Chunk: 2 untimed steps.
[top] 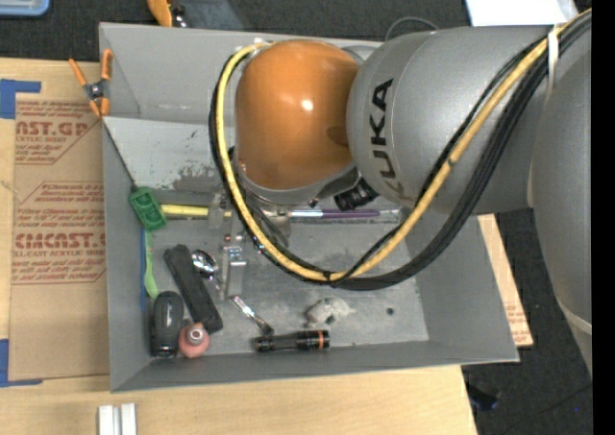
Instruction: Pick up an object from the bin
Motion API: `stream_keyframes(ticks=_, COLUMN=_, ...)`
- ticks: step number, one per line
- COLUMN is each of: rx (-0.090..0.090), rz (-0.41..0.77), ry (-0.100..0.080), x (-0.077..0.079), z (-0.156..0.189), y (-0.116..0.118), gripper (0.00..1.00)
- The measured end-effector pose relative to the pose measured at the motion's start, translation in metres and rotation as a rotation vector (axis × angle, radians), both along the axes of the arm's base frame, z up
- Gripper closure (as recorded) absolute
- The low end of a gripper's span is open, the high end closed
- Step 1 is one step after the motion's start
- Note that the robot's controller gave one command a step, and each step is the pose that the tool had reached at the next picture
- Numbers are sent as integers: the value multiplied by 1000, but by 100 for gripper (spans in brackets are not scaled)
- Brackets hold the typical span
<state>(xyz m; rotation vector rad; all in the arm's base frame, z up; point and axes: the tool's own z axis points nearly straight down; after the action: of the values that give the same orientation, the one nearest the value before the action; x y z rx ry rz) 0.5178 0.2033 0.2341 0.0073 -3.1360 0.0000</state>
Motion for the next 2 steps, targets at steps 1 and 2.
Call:
stream_keyframes(ticks=1, rx=2, rz=-3, ry=-7, x=1, z=5, y=-1, gripper=0)
stream_keyframes(ticks=2, rx=4, rz=-54, ry=-10, x=18, z=-73, y=-13, gripper=0)
